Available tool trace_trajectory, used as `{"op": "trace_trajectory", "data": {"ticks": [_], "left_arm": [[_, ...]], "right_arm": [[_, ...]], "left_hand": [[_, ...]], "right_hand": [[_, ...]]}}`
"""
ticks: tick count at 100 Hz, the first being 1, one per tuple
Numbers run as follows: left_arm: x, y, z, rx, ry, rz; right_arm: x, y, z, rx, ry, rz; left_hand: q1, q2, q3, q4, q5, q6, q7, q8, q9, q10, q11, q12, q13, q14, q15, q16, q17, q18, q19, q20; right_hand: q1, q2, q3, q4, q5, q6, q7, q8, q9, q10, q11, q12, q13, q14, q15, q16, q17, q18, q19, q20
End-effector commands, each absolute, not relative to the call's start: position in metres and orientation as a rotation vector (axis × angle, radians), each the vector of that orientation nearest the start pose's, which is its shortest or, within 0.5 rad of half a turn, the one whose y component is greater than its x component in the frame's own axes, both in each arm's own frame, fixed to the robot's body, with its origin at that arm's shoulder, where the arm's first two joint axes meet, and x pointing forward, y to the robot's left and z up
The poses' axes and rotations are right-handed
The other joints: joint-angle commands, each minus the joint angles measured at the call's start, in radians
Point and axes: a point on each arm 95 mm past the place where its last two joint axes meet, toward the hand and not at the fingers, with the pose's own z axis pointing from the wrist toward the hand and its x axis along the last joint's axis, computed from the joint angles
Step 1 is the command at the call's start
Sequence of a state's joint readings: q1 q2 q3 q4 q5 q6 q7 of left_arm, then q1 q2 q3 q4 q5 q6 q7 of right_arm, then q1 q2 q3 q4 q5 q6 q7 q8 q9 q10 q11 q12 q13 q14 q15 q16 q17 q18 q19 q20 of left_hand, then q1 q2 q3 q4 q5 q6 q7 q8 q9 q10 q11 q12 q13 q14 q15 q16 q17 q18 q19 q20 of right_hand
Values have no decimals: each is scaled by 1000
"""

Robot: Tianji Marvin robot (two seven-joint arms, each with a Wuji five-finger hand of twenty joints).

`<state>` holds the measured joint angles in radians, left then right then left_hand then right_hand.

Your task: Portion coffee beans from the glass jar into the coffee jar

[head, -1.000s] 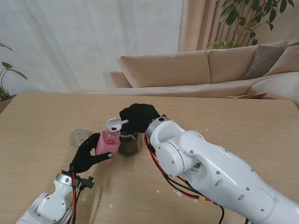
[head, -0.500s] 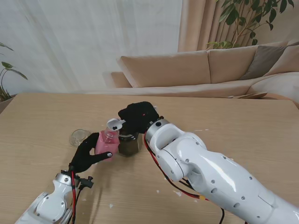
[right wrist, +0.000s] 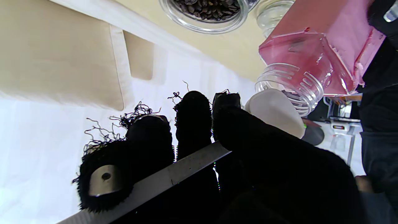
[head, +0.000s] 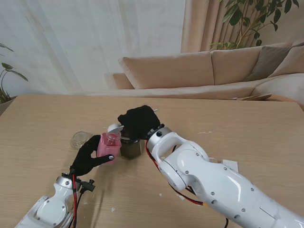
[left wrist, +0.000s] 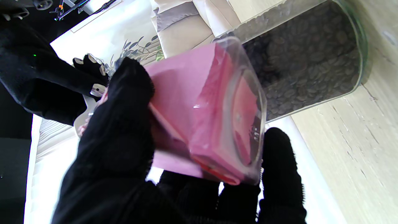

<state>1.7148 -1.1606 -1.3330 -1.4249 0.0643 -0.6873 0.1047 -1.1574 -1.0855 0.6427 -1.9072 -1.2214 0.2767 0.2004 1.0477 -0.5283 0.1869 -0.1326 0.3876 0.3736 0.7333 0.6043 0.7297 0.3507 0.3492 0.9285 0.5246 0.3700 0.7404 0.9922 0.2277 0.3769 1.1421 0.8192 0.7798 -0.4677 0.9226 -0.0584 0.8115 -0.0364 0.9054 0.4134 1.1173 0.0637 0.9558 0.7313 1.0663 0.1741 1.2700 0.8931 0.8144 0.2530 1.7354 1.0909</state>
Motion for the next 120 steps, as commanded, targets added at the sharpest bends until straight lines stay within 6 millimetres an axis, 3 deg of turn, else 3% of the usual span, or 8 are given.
{"op": "trace_trajectory", "data": {"ticks": [1,34,67,120], "left_arm": [[345,33,-366,-1724,699,-2504],[345,34,-367,-1722,699,-2502],[346,39,-367,-1712,677,-2506],[347,44,-365,-1697,662,-2517]], "right_arm": [[366,195,-193,622,1676,1570],[371,188,-188,819,1690,1600],[384,167,-181,1064,1643,1591],[437,150,-223,1222,1664,1444]], "left_hand": [[243,190,329,24,83,-191,240,62,109,-146,191,92,14,-24,2,19,-2,-14,-4,5],[243,191,329,23,84,-192,240,62,109,-146,191,93,13,-24,2,19,-2,-14,-4,6],[243,190,330,23,85,-191,239,62,109,-145,190,93,13,-23,2,20,-2,-14,-5,6],[243,192,328,24,85,-191,237,62,109,-144,189,94,12,-22,3,20,-3,-14,-5,6]], "right_hand": [[-2,10,26,38,50,-21,7,3,35,-1,17,15,33,7,36,20,26,-42,120,8],[-1,13,42,39,34,47,14,-4,38,-1,47,40,59,-4,68,28,60,-47,153,3],[5,13,36,32,29,60,20,-12,37,5,53,42,61,4,79,30,65,-45,171,1],[1,37,-5,20,-14,111,34,-9,21,-18,80,45,66,-1,92,27,85,-57,187,-12]]}}
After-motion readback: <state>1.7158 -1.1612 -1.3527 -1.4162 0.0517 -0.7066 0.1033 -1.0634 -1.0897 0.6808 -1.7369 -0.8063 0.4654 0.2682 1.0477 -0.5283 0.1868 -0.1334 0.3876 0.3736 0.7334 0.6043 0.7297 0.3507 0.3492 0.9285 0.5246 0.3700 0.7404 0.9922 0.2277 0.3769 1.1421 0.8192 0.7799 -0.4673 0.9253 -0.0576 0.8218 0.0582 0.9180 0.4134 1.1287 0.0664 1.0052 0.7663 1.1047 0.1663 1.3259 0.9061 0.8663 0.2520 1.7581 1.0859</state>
